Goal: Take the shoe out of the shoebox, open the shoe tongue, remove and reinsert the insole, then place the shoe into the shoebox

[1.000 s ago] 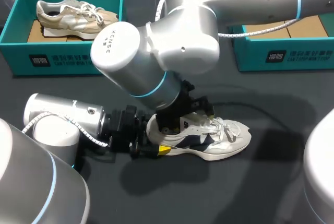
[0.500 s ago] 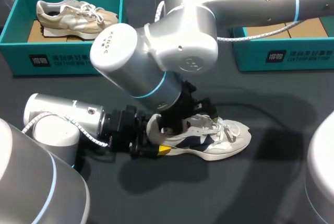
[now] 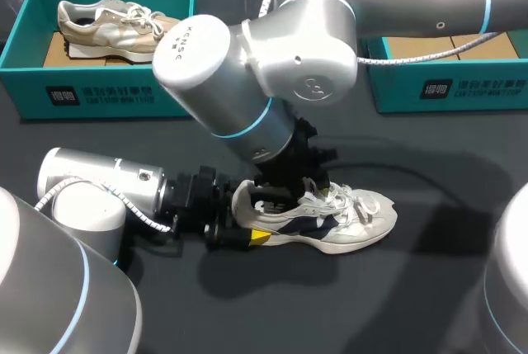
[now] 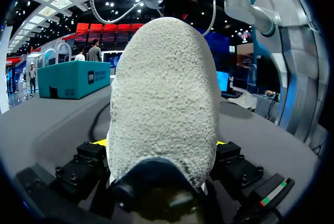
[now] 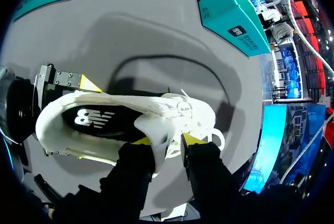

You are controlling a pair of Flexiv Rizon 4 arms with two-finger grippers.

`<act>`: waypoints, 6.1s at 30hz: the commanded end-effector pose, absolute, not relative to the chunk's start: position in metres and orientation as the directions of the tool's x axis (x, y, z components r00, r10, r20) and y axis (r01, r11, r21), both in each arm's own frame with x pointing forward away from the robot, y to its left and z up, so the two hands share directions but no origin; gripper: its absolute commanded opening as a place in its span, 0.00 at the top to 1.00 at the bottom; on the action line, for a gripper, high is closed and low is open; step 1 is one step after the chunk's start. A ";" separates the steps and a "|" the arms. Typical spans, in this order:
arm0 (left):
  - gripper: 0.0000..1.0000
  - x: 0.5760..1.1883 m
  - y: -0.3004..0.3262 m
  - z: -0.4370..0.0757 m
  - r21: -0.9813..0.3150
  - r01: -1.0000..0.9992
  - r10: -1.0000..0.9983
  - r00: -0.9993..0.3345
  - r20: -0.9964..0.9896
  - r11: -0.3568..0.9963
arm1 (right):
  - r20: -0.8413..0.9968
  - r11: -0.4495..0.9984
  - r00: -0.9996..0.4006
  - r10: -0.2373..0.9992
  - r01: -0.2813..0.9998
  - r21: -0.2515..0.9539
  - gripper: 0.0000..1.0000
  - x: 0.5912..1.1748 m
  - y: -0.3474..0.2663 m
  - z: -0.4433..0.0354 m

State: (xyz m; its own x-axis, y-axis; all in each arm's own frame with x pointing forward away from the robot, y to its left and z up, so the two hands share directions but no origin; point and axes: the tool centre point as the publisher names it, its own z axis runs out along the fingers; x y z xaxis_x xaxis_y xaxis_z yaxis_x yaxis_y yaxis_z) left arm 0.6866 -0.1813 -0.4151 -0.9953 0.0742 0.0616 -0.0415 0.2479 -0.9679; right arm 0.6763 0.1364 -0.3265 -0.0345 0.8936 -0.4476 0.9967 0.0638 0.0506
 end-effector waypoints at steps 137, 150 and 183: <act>1.00 0.689 -0.182 -0.417 -0.968 -0.041 0.074 -0.995 0.062 0.249 | -0.186 0.991 -0.975 0.123 0.131 -0.027 1.00 0.661 0.180 -0.252; 1.00 0.689 -0.182 -0.417 -0.968 -0.041 0.074 -0.995 0.062 0.249 | -0.182 0.996 -0.979 0.087 0.084 0.023 1.00 0.670 0.198 -0.289; 1.00 0.689 -0.182 -0.417 -0.968 -0.041 0.074 -0.995 0.062 0.249 | -0.161 0.996 -0.985 0.063 0.051 0.078 1.00 0.687 0.201 -0.343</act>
State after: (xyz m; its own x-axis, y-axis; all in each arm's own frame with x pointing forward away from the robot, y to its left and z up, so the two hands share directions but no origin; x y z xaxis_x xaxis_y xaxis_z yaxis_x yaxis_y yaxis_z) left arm 0.6871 -0.1814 -0.4153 -0.9953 0.0747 0.0620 -0.0416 0.2485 -0.9677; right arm 0.6848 0.1987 -0.3290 -0.9843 0.0634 -0.1650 0.0522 0.9961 0.0714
